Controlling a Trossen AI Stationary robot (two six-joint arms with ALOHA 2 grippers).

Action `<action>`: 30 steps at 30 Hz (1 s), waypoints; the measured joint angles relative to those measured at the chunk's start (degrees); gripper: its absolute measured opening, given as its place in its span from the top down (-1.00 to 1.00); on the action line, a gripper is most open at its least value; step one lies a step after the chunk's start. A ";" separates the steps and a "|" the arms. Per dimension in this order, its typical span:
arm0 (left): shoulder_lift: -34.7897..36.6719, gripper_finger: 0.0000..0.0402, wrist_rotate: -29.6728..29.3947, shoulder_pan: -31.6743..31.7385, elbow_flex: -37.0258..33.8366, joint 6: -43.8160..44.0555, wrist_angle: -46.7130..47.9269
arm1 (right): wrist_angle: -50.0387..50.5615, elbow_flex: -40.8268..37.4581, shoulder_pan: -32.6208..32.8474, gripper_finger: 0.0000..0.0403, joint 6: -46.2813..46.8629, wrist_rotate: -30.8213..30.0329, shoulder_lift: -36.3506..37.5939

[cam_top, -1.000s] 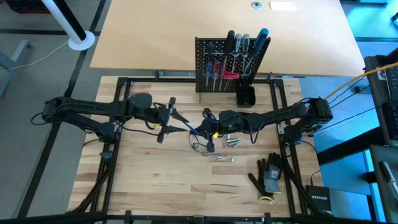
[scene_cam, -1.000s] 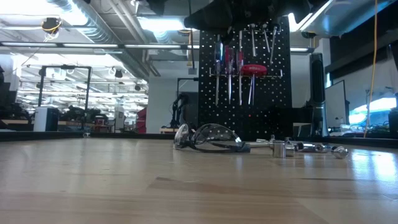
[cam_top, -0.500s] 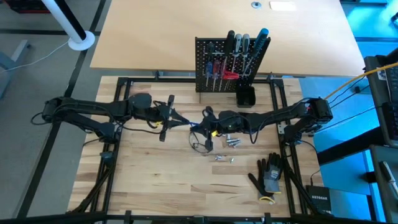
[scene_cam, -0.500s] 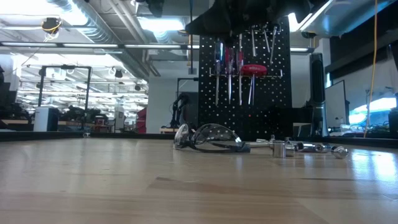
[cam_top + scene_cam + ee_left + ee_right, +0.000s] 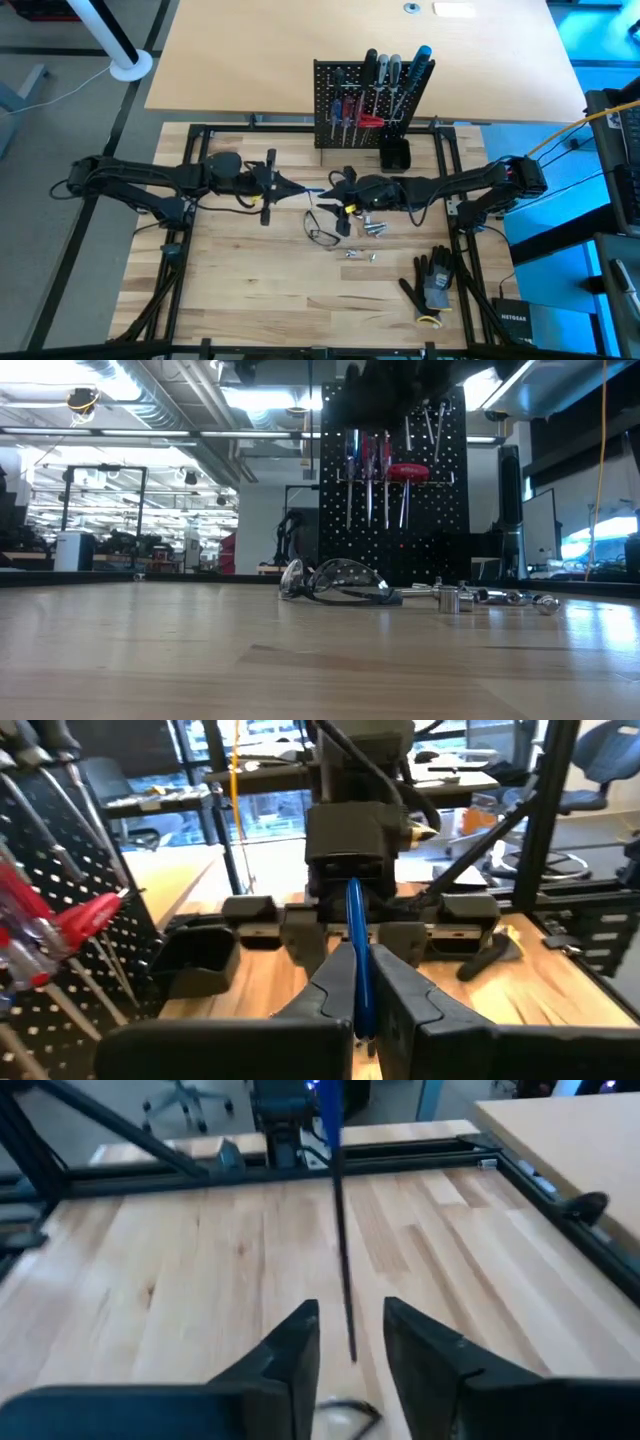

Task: Hang tools onto peg board
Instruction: Hang the blue pick tool on the peg board

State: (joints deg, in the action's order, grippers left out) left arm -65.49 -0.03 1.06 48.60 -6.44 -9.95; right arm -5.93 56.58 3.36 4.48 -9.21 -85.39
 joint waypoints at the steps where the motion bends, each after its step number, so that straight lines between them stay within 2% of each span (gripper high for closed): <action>1: 0.30 0.98 -0.15 -0.02 0.00 -0.19 -0.03 | -0.24 -0.03 0.00 0.39 -0.96 -0.33 0.29; 6: 0.63 0.97 -0.20 -0.05 0.00 -0.03 -0.71 | -15.35 -4.74 0.74 0.36 -5.15 1.50 -1.65; 12: 0.71 0.97 -0.20 -0.07 0.00 -0.30 -1.15 | -28.50 -9.35 0.63 0.36 -5.66 -0.35 -3.97; 26: 0.71 0.96 -0.20 -0.09 0.00 -0.45 -2.34 | -33.09 -9.46 0.74 0.36 -6.40 1.24 -6.29; 30: 0.71 0.97 -0.18 -0.09 0.00 -0.80 -2.28 | -32.95 -9.45 0.74 0.46 -6.72 1.30 -6.29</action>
State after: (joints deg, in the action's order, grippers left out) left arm -64.77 -0.21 0.97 48.60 -7.25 -12.23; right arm -38.88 47.12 4.10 -2.24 -7.90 -91.68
